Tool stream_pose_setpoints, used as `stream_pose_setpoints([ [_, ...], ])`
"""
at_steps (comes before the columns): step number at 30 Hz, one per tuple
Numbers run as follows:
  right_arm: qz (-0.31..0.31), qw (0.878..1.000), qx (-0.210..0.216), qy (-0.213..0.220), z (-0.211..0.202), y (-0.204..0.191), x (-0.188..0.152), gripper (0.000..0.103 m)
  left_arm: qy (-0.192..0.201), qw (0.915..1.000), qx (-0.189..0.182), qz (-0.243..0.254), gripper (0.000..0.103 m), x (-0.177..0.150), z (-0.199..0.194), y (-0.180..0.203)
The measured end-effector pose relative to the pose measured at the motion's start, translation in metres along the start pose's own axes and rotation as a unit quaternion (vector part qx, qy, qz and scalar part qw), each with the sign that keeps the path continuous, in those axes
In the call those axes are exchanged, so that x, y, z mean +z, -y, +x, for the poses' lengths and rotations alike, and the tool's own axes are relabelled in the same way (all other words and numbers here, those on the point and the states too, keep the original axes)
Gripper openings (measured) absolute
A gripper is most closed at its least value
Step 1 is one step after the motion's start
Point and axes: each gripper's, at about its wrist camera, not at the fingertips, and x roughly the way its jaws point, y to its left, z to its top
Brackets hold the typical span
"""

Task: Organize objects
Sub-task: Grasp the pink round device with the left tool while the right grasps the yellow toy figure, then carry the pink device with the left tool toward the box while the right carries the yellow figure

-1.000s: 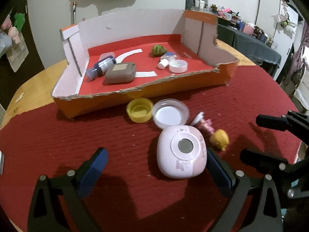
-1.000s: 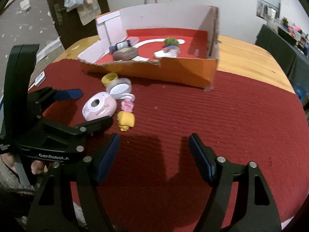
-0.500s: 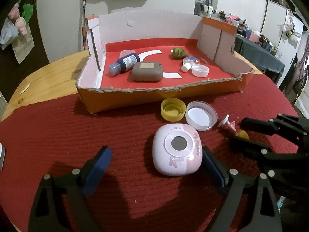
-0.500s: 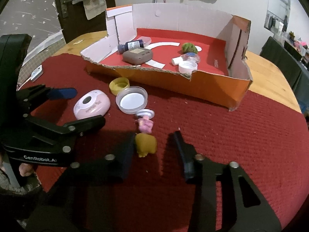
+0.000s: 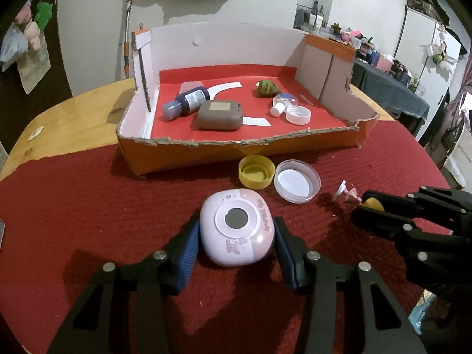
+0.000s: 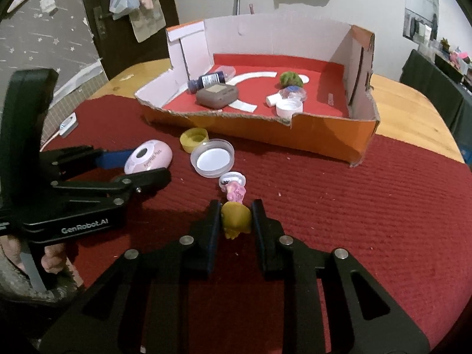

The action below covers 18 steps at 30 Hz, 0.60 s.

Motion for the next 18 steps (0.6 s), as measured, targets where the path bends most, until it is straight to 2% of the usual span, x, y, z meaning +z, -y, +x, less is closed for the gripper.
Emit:
stream_pose_setpoints([
  [8,-0.004,1.0,0.008,0.023,-0.018,-0.006,0.003,0.02,0.002,1.0,0.002,0.0,0.05,-0.004,-0.007,0.003],
  [18,-0.008,1.0,0.011,0.026,-0.023,-0.012,0.001,0.02,0.013,0.9999,0.0,0.007,0.05,-0.007,-0.019,0.007],
])
